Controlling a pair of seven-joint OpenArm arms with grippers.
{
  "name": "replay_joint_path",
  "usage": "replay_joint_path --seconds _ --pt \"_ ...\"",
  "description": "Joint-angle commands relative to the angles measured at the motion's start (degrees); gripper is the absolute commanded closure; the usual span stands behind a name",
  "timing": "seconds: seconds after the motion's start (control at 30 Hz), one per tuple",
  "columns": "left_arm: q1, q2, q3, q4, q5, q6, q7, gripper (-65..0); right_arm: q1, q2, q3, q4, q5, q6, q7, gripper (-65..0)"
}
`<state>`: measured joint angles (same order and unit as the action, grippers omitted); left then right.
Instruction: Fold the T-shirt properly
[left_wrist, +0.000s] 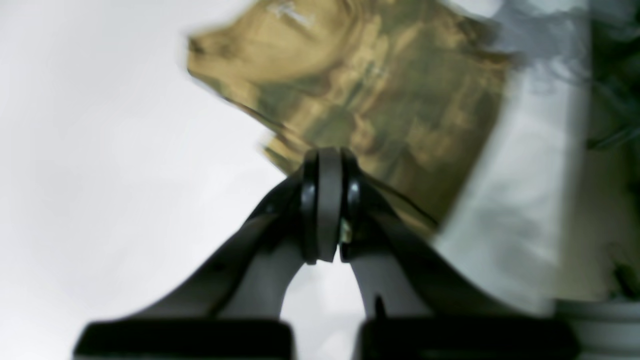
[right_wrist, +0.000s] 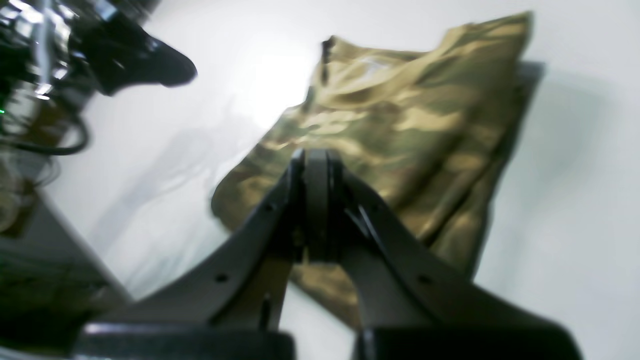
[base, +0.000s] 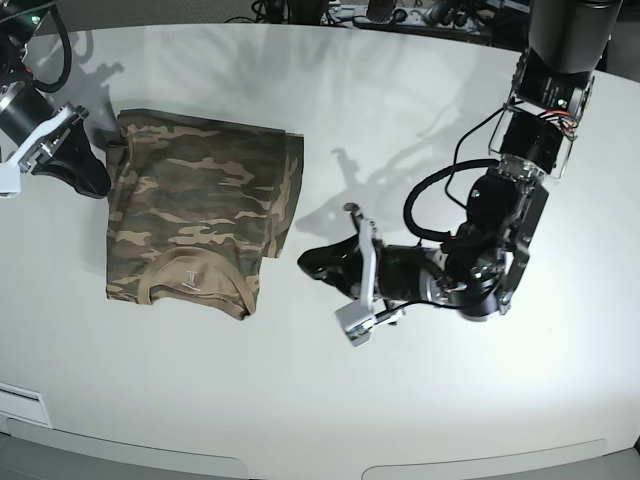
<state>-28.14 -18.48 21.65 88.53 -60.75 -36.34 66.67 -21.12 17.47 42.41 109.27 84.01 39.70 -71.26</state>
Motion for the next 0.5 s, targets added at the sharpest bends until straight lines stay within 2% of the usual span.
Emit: replay_joint_path --seconds 0.0,0.07,0.13,0.17,0.3,0.47 --pt "-0.28 -0.07 -2.58 1.11 -5.86 -1.66 0.59 0.0 0.0 1.27 1.09 1.01 0.99 0.3 -2.25 0.0" --pt "2.64 -0.63 -7.37 1.11 -14.67 -3.66 5.05 0.0 -0.02 1.64 1.73 1.7 0.99 0.3 -4.94 0.0" --pt "5.4 -0.76 -11.91 1.14 -22.58 -3.66 9.64 0.0 -0.66 1.75 2.27 2.49 0.99 0.3 -5.07 0.0" --pt "6.73 -0.76 -14.21 1.16 -24.25 -3.66 12.39 0.0 -1.33 1.75 2.56 3.04 0.99 0.3 -4.87 0.0" --pt "12.98 -1.42 -21.62 3.91 -24.25 -2.34 13.33 0.0 -6.03 1.73 3.78 6.75 0.99 0.3 -5.6 0.0" --pt "22.4 -5.38 -25.24 12.57 -24.25 -1.99 13.33 0.0 -13.14 1.7 6.51 13.6 0.99 0.3 -6.19 0.0"
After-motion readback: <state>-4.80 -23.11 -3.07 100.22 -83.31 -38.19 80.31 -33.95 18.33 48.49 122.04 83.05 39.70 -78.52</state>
